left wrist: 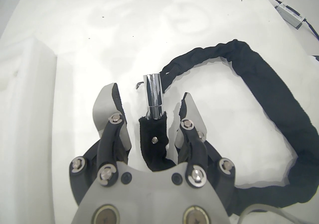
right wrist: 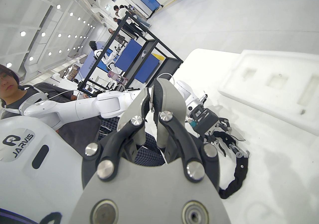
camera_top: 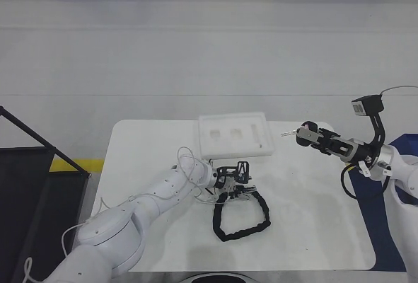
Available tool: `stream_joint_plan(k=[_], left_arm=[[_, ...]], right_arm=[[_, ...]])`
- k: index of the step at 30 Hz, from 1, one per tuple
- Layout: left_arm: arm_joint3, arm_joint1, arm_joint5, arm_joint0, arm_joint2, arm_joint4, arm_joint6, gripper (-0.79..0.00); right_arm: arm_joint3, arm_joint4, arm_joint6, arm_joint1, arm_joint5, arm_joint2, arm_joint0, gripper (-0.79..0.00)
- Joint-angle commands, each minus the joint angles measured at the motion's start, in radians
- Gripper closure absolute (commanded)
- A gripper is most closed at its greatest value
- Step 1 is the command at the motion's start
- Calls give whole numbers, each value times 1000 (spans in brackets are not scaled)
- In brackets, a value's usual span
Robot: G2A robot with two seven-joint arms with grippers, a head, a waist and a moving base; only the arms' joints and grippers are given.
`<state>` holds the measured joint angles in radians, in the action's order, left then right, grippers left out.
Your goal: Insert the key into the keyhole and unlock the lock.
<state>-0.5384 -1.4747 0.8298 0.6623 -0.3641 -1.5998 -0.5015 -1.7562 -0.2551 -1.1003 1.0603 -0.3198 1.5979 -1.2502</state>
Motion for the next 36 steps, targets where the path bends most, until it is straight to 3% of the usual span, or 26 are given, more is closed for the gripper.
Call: stream_joint_plan(k=[1,11,14,19,26,36], left_arm=[[11,-5,0,-1,3,-4,-4,-480],[59,-34,-6,-7,13,-16,-1,-434],[76,-44,-3,-10,12,-11,10,-332],[105,-61,14,-15,5,17,30,-9],[134,-79,54,-24,-4,50,26,0],[117,-56,118,-37,-24,49,-170,0]], right_arm=[[0,0,0,0,0,0,0,0],[0,0,0,0,0,0,0,0],[0,0,0,0,0,0,0,0],[0,0,0,0,0,0,0,0],[0,0,0,0,0,0,0,0],[0,0,0,0,0,0,0,0]])
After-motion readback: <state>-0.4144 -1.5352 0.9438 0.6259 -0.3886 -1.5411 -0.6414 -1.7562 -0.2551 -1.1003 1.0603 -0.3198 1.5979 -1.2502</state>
